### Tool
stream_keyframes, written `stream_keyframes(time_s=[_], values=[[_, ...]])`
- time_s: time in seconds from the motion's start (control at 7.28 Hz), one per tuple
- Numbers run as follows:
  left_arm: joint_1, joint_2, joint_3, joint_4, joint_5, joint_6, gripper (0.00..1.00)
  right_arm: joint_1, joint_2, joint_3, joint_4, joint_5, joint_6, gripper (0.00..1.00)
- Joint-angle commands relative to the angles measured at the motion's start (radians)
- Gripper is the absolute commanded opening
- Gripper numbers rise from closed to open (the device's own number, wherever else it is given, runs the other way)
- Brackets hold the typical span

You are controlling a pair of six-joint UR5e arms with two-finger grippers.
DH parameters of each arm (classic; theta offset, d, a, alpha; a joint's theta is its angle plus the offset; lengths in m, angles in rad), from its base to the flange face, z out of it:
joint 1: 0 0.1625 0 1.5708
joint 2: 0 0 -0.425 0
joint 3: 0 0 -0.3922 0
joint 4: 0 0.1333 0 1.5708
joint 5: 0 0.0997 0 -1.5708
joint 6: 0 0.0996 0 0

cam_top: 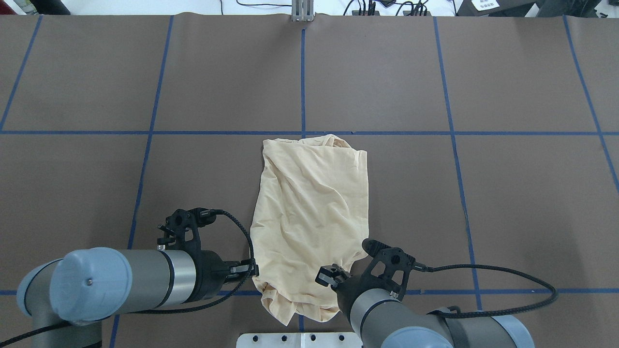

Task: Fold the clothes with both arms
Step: 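Grasp the near shirt end with both grippers and fold it away from the robot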

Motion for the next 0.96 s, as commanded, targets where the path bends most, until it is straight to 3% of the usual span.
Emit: stream_keyframes(time_s=[0.0,0.27,0.55,0.82], values=[[0.014,-0.048,-0.018,0.101,-0.003,-0.004,0.00,0.000,0.005,0.011,-0.014,-0.010,-0.002,0.00],[-0.038,-0.110,0.007,0.152,-0.003,0.007,0.00,0.084,0.010,-0.006,-0.016,0.018,-0.022,0.00],[-0.119,-0.182,0.102,0.154,-0.001,0.030,0.00,0.179,0.022,-0.039,-0.017,0.070,-0.046,0.00],[-0.207,-0.198,0.110,0.154,-0.008,0.125,0.00,0.247,0.079,-0.114,-0.017,0.082,-0.083,0.00]])
